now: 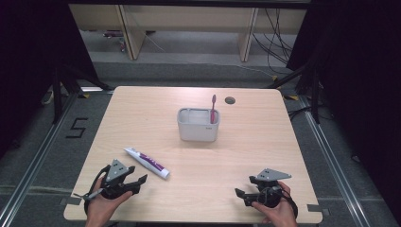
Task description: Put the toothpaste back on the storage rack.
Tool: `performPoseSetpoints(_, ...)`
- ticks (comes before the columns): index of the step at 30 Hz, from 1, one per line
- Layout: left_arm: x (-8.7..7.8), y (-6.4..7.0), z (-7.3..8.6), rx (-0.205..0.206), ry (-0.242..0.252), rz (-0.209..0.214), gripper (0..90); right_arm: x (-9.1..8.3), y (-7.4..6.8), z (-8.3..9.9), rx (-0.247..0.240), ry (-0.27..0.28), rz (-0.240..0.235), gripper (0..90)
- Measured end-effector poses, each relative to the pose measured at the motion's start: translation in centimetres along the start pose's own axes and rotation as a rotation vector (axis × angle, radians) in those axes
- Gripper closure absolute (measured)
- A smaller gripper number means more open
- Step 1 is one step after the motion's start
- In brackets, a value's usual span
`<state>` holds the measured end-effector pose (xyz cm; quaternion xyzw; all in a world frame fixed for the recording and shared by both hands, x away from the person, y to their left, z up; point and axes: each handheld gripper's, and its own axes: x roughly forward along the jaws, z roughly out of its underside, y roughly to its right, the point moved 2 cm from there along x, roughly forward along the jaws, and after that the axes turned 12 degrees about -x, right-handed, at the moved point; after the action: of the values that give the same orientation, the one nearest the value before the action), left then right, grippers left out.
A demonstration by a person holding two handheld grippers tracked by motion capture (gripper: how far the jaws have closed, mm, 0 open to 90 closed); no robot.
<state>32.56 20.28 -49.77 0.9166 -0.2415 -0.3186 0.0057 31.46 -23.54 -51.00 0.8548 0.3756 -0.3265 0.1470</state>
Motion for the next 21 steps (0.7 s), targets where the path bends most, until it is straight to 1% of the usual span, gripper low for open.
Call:
performPoseSetpoints(1,0.2,0.1,-0.2,0.023,0.008,-0.002,54.3,0.1,-0.2,0.0,0.018,0.0,-0.014,24.5)
performPoseSetpoints(2,0.3,0.3,-0.4,0.047,0.008,-0.001,60.7,0.1,-0.1,0.0,0.014,0.001,-0.013,24.5)
performPoseSetpoints(3,0.5,0.5,-0.6,0.045,0.021,0.008,65.8,0.1,-0.1,0.0,0.015,0.001,-0.014,24.6)
performPoseSetpoints(4,0.5,0.5,-0.9,0.063,0.013,0.008,69.9,0.1,-0.1,0.0,0.015,0.002,-0.014,24.7)
performPoseSetpoints(5,0.6,0.6,-1.1,0.074,0.017,0.01,73.3,0.0,-0.1,0.0,0.009,-0.004,-0.002,24.9)
performPoseSetpoints(6,0.6,0.6,-1.1,0.074,0.017,0.01,76.2,0.0,0.0,0.0,0.01,-0.001,-0.003,24.9)
performPoseSetpoints(7,0.9,1.0,-1.5,0.083,0.015,0.015,79.3,0.1,0.0,0.0,0.011,0.002,-0.01,24.9)
performPoseSetpoints(8,1.1,1.1,-1.7,0.089,0.01,0.023,81.7,0.1,0.2,0.0,-0.011,0.0,-0.023,25.0)
performPoseSetpoints(9,1.3,1.2,-1.8,0.1,-0.001,0.022,84.0,0.1,0.2,0.0,-0.012,-0.002,-0.032,25.1)
performPoseSetpoints(11,1.8,1.5,-1.9,0.105,-0.006,0.032,87.5,0.1,0.2,0.0,-0.012,0.0,-0.033,25.2)
performPoseSetpoints(12,1.9,1.7,-2.0,0.108,-0.013,0.036,88.7,0.1,0.2,0.0,-0.02,0.001,-0.03,25.2)
performPoseSetpoints(13,2.1,1.8,-2.0,0.112,-0.016,0.04,89.2,0.1,0.2,-0.1,-0.02,0.003,-0.025,25.2)
performPoseSetpoints(14,2.3,1.9,-2.1,0.112,-0.017,0.047,89.3,0.1,0.2,-0.1,-0.015,0.006,-0.007,25.2)
performPoseSetpoints(15,2.4,2.0,-2.2,0.117,-0.025,0.051,89.4,0.0,0.0,0.0,0.015,-0.003,-0.004,25.2)
performPoseSetpoints(16,2.5,2.0,-2.3,0.119,-0.026,0.05,89.5,-0.1,-0.1,0.0,0.029,-0.006,-0.004,25.2)
performPoseSetpoints(18,2.8,2.2,-2.5,0.119,-0.03,0.056,89.6,0.0,0.1,0.0,0.006,-0.002,-0.001,25.2)
performPoseSetpoints(19,3.0,2.2,-2.5,0.124,-0.031,0.061,89.6,0.0,0.1,0.0,0.004,-0.002,0.001,25.2)
performPoseSetpoints(20,3.1,2.4,-2.6,0.115,-0.032,0.06,89.6,0.0,0.1,0.0,0.004,-0.003,-0.001,25.3)
performPoseSetpoints(21,3.3,2.5,-2.7,0.118,-0.035,0.068,89.6,0.0,0.0,0.0,0.021,-0.004,-0.013,25.3)
